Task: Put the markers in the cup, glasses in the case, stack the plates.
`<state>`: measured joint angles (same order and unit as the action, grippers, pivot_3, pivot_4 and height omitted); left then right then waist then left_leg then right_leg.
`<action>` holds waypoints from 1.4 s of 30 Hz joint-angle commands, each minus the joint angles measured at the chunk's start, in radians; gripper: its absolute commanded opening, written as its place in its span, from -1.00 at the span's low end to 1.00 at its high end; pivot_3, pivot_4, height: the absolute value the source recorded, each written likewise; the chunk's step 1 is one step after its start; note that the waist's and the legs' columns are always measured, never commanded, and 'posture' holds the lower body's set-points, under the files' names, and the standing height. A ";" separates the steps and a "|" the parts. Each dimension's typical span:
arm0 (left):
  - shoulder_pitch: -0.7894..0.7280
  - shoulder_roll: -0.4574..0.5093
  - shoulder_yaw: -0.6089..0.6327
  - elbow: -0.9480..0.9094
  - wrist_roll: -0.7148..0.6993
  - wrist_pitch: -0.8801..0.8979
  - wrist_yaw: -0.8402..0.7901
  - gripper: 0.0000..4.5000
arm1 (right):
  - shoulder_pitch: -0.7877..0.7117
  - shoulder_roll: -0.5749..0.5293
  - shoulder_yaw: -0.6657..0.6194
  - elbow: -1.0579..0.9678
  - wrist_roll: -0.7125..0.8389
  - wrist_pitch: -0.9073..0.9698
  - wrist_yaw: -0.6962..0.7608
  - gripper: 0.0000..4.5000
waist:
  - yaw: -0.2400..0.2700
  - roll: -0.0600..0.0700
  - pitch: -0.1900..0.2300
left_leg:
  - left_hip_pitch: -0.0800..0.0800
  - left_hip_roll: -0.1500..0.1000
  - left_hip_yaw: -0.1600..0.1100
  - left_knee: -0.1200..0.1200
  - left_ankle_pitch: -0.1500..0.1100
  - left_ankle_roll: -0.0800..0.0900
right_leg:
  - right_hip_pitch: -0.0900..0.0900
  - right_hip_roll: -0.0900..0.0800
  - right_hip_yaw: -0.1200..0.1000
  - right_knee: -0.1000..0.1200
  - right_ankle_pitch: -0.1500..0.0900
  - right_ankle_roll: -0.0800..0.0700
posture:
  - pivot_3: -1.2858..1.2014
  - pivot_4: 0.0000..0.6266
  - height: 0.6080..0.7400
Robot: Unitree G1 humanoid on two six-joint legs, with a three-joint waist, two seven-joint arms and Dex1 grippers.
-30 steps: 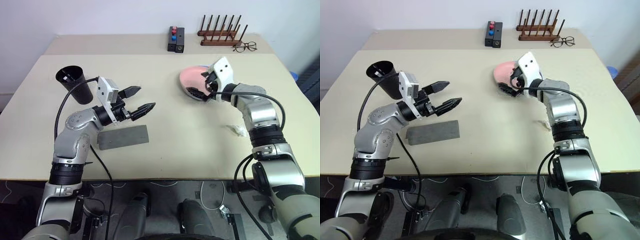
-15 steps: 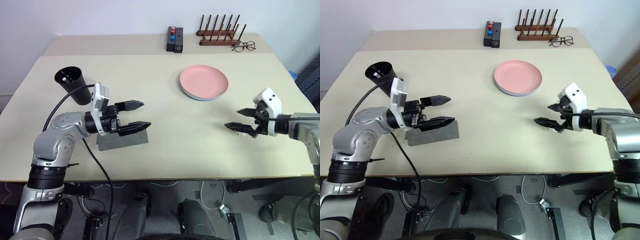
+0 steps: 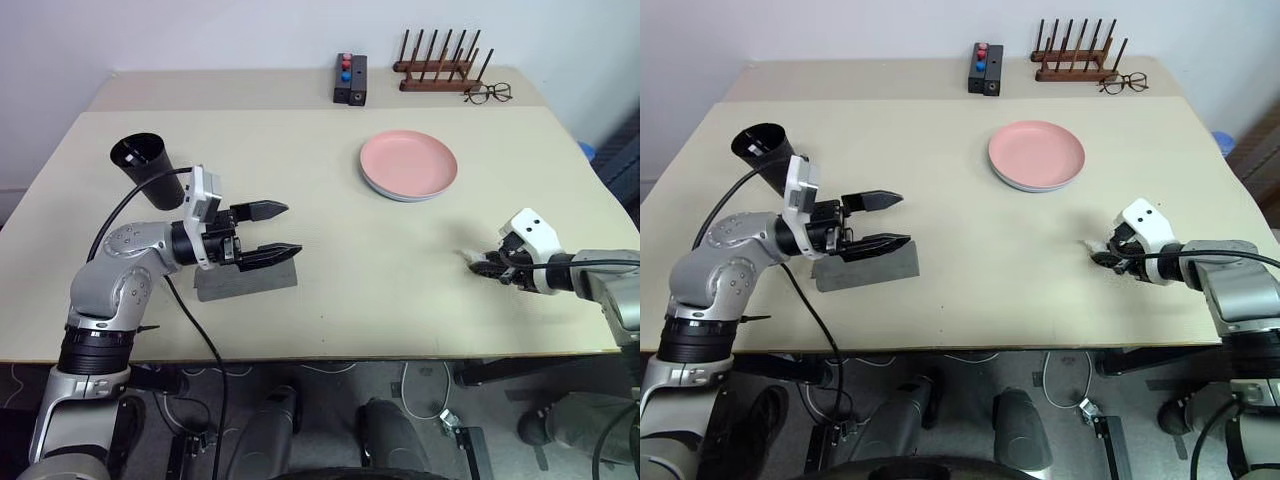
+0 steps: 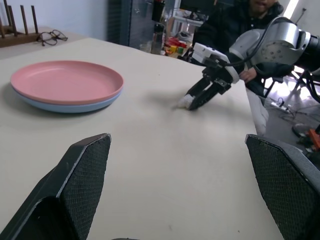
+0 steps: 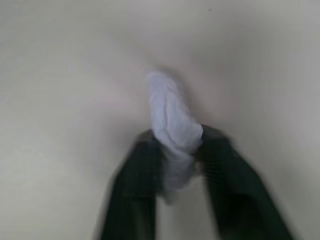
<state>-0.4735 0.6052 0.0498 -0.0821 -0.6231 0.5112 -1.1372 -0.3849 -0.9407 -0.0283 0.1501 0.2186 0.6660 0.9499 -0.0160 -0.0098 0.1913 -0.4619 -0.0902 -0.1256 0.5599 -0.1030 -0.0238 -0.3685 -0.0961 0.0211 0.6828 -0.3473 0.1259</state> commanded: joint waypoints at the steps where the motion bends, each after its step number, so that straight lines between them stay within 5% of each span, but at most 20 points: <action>1: 0.000 0.002 0.022 -0.027 -0.004 -0.017 0.014 1.00 | -0.077 0.015 -0.020 0.005 0.017 -0.022 0.008 -0.98 | -0.001 0.000 0.000 | 0.000 0.000 0.000 0.000 0.000 0.000 | 0.000 0.000 0.000 0.000 0.000 0.000 | 0.03 -0.52 1.00; 12: 0.000 -0.008 0.058 -0.029 -0.007 -0.026 0.087 1.00 | -0.450 0.284 -0.029 0.296 -0.035 -0.248 -0.201 -0.98 | -0.004 0.000 0.000 | 0.000 0.000 0.000 -0.001 0.000 0.000 | 0.000 0.001 0.000 0.000 0.000 0.001 | 0.03 -0.52 1.00; 24: 0.105 0.011 0.112 -0.174 -0.085 0.066 0.159 1.00 | -0.592 0.465 0.032 0.633 -0.152 -0.523 -0.325 -0.98 | -0.003 0.000 0.000 | 0.000 0.000 -0.001 -0.001 0.001 -0.001 | 0.000 0.004 0.000 0.002 0.001 0.001 | 0.03 -0.52 1.00; 27: 0.123 0.012 0.122 -0.193 -0.094 0.073 0.173 1.00 | -0.613 0.468 0.029 0.681 -0.151 -0.541 -0.306 -0.66 | -0.005 0.000 0.000 | 0.001 0.000 -0.001 -0.001 0.001 -0.001 | 0.000 0.004 0.000 0.002 0.000 0.001 | 0.03 -0.52 1.00; 34: 0.135 0.013 0.121 -0.198 -0.100 0.067 0.184 1.00 | -0.644 0.477 0.025 0.740 -0.164 -0.581 -0.312 0.89 | -0.005 0.000 0.000 | 0.001 0.000 -0.001 -0.001 0.001 -0.001 | 0.000 0.004 0.000 0.002 0.001 0.001 | 0.03 -0.52 1.00; 42: 0.099 0.016 0.107 -0.172 -0.092 0.065 0.175 1.00 | -0.600 0.486 -0.006 0.673 -0.111 -0.637 -0.257 0.95 | -0.004 0.000 0.000 | 0.001 0.000 -0.001 -0.001 0.001 -0.001 | 0.000 0.005 0.000 0.002 0.000 0.001 | 0.03 -0.52 1.00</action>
<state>-0.3596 0.6116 0.1420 -0.2452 -0.7025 0.5836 -0.9580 -0.9877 -0.4553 -0.0018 0.8921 0.0672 0.0691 0.6577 -0.0199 -0.0099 0.1917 -0.4613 -0.0902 -0.1266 0.5587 -0.1020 -0.0251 -0.3688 -0.0916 0.0215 0.6845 -0.3468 0.1265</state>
